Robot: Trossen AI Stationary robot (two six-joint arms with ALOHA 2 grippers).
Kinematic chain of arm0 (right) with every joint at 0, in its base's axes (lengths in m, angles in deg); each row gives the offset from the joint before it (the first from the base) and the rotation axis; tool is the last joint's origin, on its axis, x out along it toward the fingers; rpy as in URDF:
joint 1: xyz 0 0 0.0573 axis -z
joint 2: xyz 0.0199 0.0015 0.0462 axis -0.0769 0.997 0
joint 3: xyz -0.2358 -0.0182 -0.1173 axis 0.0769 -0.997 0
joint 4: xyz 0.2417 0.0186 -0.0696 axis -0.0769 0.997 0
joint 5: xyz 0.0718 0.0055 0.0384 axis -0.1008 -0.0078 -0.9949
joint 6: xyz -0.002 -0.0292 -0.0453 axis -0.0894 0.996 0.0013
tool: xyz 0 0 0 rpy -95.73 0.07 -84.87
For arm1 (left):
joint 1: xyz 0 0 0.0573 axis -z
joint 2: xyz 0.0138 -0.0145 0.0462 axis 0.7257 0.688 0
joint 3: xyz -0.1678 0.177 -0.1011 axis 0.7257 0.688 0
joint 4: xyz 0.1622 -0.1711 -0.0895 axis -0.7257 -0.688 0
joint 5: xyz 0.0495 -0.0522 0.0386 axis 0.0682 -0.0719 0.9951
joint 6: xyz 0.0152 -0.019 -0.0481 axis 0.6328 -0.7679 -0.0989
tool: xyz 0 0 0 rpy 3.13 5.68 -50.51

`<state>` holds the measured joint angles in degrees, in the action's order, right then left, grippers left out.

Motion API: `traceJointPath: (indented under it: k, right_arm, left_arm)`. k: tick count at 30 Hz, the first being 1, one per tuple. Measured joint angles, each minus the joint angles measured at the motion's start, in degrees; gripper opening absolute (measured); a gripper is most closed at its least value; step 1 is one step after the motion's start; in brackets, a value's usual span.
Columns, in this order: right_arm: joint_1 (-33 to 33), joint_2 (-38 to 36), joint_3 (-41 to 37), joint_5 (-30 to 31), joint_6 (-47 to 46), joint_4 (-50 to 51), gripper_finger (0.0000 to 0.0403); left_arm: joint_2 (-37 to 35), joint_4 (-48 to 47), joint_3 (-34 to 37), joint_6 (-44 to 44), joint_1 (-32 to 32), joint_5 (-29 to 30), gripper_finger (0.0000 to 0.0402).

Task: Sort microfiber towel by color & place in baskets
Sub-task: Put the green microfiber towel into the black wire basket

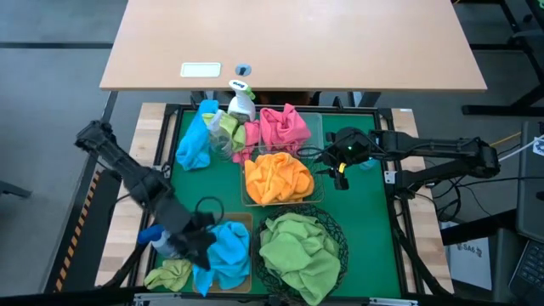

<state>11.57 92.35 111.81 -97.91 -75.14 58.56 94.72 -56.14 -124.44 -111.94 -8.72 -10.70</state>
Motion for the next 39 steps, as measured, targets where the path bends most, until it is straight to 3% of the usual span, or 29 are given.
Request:
traceJointPath:
  k: [4,7,18,26,36,39]
  right_arm:
    - [0.0,0.0,0.0,0.01,0.0,0.18,0.0163]
    - [0.0,0.0,0.0,0.0,0.0,0.24,0.0163]
    - [0.0,0.0,0.0,-0.01,0.0,0.32,0.0163]
    - [0.0,0.0,0.0,-0.01,0.0,0.31,0.0163]
    - [0.0,0.0,0.0,-0.01,0.0,0.3,0.0163]
    - [0.0,0.0,0.0,-0.01,0.0,0.28,0.0163]
  left_arm:
    - [2.31,0.04,0.0,-8.71,5.81,3.91,0.0204]
    - [4.66,1.21,0.0,-14.29,8.92,3.67,0.0204]
    - [12.31,3.64,-0.01,-29.3,15.86,-7.68,0.0204]
    - [17.53,0.6,0.0,-29.5,17.55,-8.91,0.0204]
    - [18.85,-16.83,0.0,-27.32,18.2,-8.16,0.0204]
    - [18.85,-20.89,0.0,-26.98,18.92,-4.51,0.0204]
